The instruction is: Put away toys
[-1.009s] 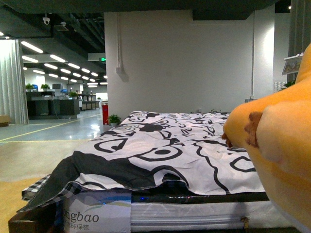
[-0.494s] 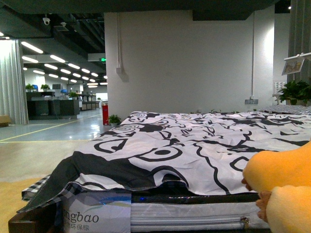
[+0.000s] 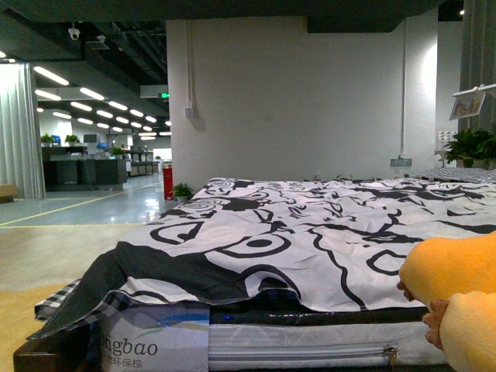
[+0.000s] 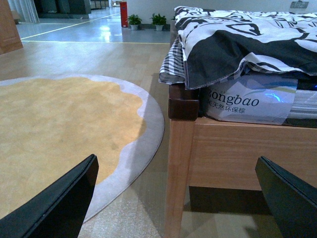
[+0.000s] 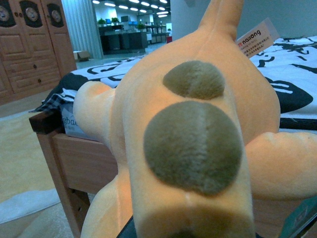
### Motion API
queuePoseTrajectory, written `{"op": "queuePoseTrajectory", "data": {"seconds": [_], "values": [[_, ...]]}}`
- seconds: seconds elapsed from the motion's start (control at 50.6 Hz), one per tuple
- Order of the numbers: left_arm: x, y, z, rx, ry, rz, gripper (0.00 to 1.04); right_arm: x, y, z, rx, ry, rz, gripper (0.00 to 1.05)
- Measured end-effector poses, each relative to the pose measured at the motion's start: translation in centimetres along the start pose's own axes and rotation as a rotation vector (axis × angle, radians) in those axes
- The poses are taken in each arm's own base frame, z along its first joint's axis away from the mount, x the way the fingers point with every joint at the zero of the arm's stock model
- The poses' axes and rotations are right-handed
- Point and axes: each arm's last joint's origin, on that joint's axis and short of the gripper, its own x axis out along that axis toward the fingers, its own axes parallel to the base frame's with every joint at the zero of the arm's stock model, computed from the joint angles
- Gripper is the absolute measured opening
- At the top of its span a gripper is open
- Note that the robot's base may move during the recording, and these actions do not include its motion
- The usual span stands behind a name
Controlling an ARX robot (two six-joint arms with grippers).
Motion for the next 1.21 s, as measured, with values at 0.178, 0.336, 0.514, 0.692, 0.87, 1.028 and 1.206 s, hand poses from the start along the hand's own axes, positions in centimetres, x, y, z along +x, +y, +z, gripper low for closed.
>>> {"op": "queuePoseTrajectory", "data": {"seconds": [0.178, 0.336, 0.514, 0.692, 0.87, 1.028, 1.206], "values": [[0.00, 0.00, 0.00, 0.000, 0.000, 0.000, 0.99, 0.00, 0.00, 0.00, 0.000, 0.000, 0.000, 0.08], [0.00, 0.01, 0.00, 0.000, 0.000, 0.004, 0.99, 0.00, 0.03, 0.00, 0.000, 0.001, 0.011, 0.08], [0.00, 0.00, 0.00, 0.000, 0.000, -0.001, 0.99, 0.00, -0.01, -0.01, 0.001, 0.001, 0.000, 0.07], [0.00, 0.00, 0.00, 0.000, 0.000, 0.000, 0.99, -0.01, -0.02, 0.00, 0.000, 0.000, -0.003, 0.07], [0.00, 0.00, 0.00, 0.000, 0.000, 0.000, 0.99, -0.01, -0.01, 0.00, 0.000, 0.000, -0.002, 0.07], [0.00, 0.00, 0.00, 0.000, 0.000, 0.000, 0.99, -0.01, -0.02, 0.00, 0.000, 0.000, -0.002, 0.07], [0.00, 0.00, 0.00, 0.000, 0.000, 0.000, 0.99, -0.02, -0.02, 0.00, 0.000, -0.001, -0.002, 0.07]]}}
